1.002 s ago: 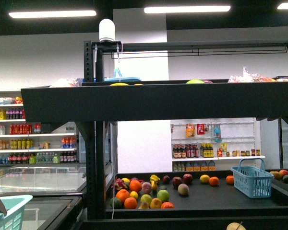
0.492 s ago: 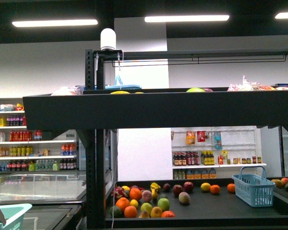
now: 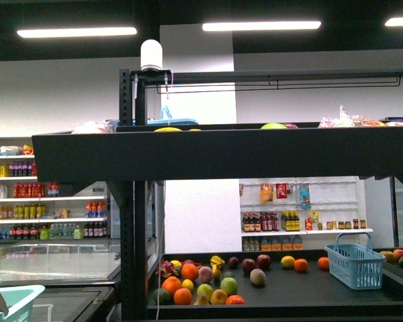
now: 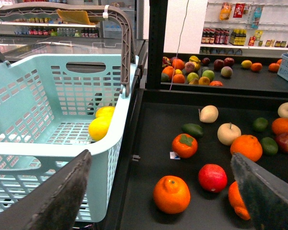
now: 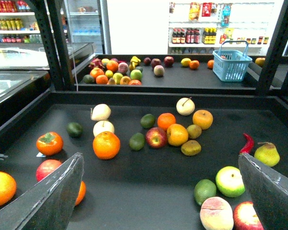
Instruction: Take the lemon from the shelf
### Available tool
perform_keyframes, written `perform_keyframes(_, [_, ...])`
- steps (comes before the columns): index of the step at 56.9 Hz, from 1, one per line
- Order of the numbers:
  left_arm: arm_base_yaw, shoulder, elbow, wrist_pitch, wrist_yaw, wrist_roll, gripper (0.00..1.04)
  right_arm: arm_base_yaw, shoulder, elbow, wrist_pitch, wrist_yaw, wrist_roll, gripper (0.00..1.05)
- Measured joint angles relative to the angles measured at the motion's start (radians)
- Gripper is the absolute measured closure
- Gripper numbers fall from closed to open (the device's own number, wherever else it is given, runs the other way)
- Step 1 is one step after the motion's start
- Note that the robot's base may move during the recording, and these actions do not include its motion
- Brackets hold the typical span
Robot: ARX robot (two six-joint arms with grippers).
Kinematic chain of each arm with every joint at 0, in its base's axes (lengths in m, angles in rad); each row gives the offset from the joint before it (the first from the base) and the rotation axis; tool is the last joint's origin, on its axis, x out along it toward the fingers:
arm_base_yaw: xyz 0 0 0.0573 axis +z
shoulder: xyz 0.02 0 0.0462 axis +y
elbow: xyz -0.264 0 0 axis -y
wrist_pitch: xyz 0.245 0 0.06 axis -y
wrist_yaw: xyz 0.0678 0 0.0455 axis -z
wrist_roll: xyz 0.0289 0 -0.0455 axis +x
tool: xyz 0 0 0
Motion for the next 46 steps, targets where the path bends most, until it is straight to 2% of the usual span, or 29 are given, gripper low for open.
perform_keyframes(46, [0.000, 0.000, 0.000, 0.000, 0.000, 0.001, 0.08, 0.000, 0.000, 0.000, 0.000, 0.000, 0.000, 0.08])
